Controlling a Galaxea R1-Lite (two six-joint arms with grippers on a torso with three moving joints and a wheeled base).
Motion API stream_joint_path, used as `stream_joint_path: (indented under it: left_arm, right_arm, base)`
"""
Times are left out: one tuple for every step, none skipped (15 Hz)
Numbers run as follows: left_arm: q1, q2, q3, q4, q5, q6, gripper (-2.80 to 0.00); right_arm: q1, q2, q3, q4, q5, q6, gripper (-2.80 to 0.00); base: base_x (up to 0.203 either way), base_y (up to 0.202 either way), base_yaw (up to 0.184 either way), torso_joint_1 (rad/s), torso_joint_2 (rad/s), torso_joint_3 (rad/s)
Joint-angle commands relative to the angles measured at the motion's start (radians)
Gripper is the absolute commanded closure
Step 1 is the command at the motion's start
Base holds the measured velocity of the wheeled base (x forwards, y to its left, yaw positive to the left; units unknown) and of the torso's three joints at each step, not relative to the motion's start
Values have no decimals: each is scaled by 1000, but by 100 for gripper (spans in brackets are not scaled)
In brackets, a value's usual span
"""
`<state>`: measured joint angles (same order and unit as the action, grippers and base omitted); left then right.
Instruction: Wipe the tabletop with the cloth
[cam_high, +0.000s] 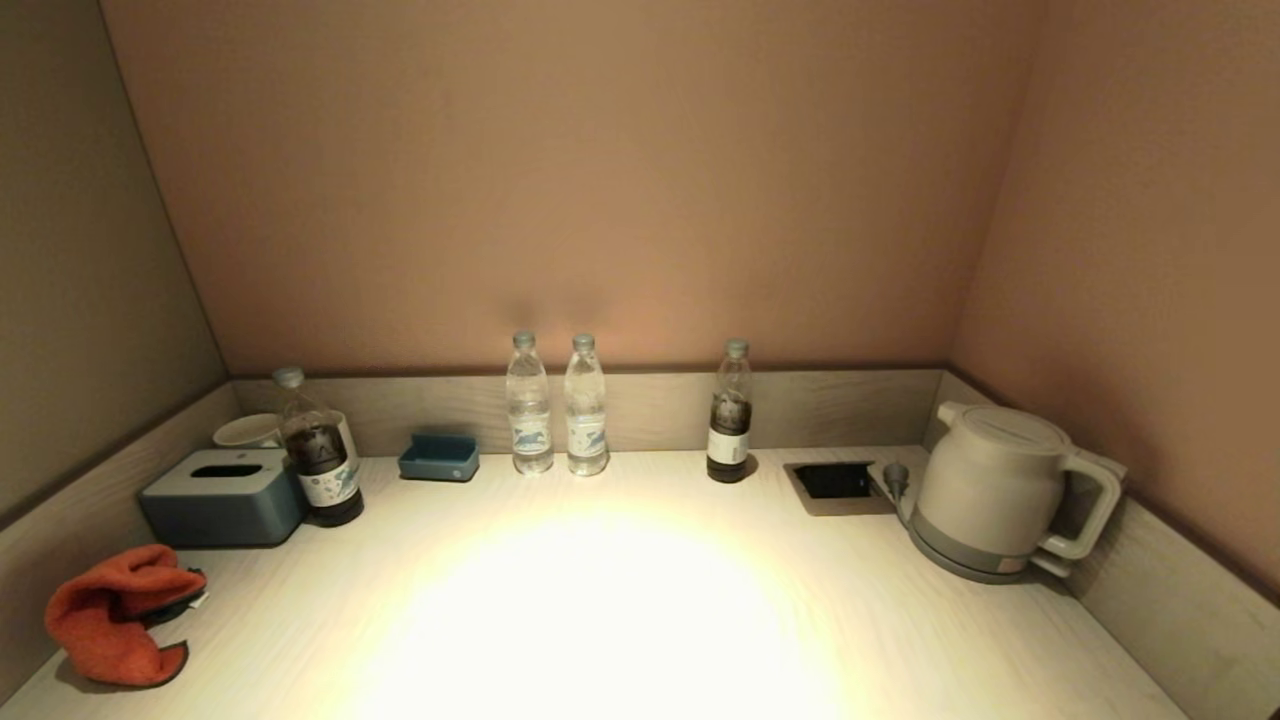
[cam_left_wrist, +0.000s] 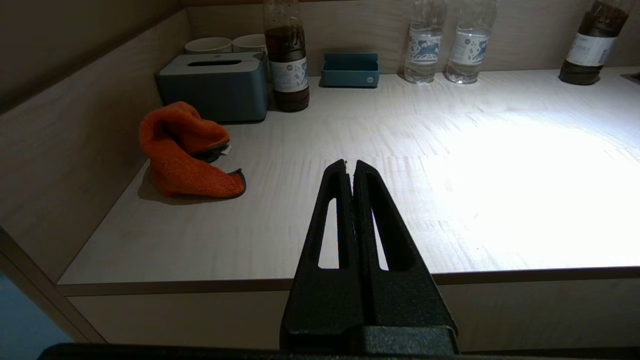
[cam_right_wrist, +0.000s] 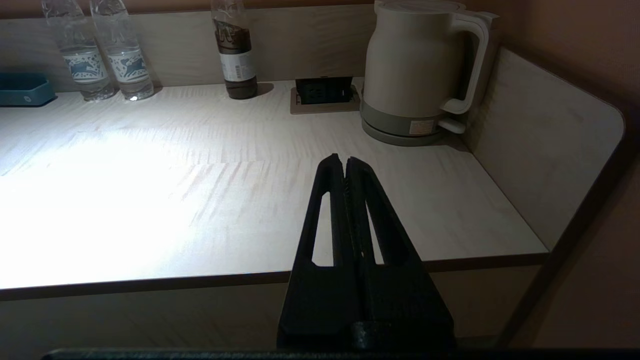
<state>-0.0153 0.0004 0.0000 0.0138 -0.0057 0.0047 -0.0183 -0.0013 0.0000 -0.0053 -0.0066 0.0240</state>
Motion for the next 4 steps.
stream_joint_path:
  left_arm:
    - [0,0,0,0,0,0,0]
    - [0,0,0,0,0,1,0]
    - [0,0,0,0,0,0,0]
    - [0,0,0,0,0,0,0]
  right_arm:
    - [0,1,0,1,0,1,0]
    - [0,1,0,1,-1,4,0]
    - [0,1,0,1,-1,7,0]
    - [0,1,0,1,-1,8,0]
  base:
    - [0,0,0,0,0,0]
    - [0,0,0,0,0,0]
    - [0,0,0,0,0,0]
    - [0,0,0,0,0,0]
